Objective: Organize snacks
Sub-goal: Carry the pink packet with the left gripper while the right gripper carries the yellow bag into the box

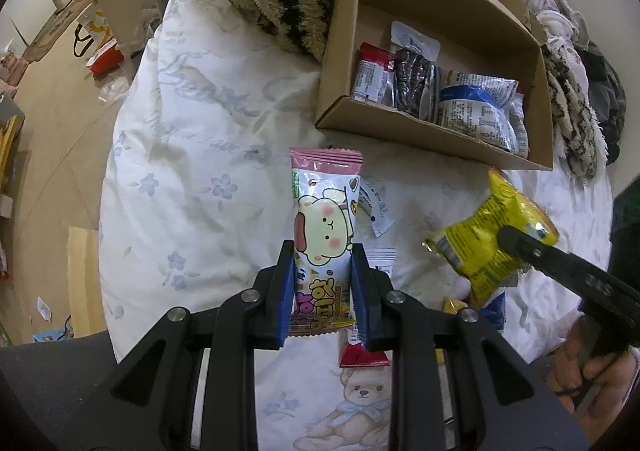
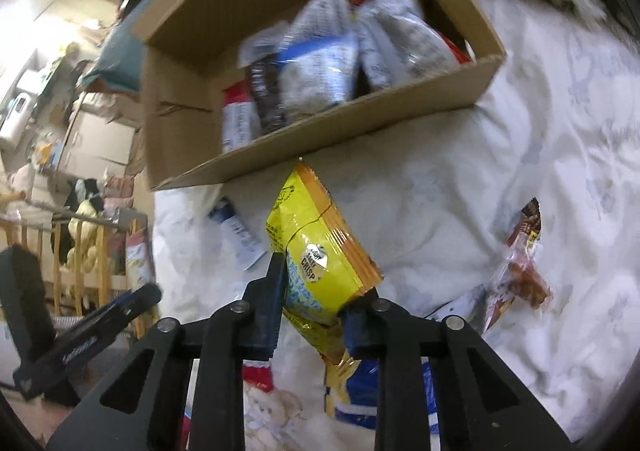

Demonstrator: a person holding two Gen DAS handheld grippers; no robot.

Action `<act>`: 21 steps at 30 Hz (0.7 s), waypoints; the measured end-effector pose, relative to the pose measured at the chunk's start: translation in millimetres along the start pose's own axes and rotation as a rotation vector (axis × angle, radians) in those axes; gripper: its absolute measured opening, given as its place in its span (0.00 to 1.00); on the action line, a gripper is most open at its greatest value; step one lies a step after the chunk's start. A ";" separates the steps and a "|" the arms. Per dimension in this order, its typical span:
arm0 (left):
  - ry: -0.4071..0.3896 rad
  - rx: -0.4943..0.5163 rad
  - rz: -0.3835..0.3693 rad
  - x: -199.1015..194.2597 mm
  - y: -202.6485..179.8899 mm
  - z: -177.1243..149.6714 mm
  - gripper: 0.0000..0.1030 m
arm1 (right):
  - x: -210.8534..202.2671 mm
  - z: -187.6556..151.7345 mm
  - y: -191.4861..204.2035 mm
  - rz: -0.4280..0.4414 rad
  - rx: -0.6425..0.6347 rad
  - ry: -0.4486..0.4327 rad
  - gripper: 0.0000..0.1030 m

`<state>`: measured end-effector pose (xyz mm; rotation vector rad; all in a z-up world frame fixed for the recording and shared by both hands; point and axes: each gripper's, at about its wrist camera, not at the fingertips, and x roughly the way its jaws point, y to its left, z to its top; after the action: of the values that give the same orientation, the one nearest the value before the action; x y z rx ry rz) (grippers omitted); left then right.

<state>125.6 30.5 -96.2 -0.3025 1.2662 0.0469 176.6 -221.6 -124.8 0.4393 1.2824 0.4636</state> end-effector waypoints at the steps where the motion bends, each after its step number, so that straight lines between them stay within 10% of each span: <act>1: -0.002 -0.001 0.003 -0.1 0.0 -0.3 0.21 | -2.8 -1.8 2.3 0.013 -0.004 -0.002 0.24; 21: -0.204 0.053 -0.028 -55.6 -17.2 32.8 0.21 | -73.0 16.5 19.7 0.173 0.014 -0.200 0.24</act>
<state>142.6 29.5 -31.6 -0.2622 1.0589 0.0195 175.0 -246.8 -51.7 0.5963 1.0594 0.5420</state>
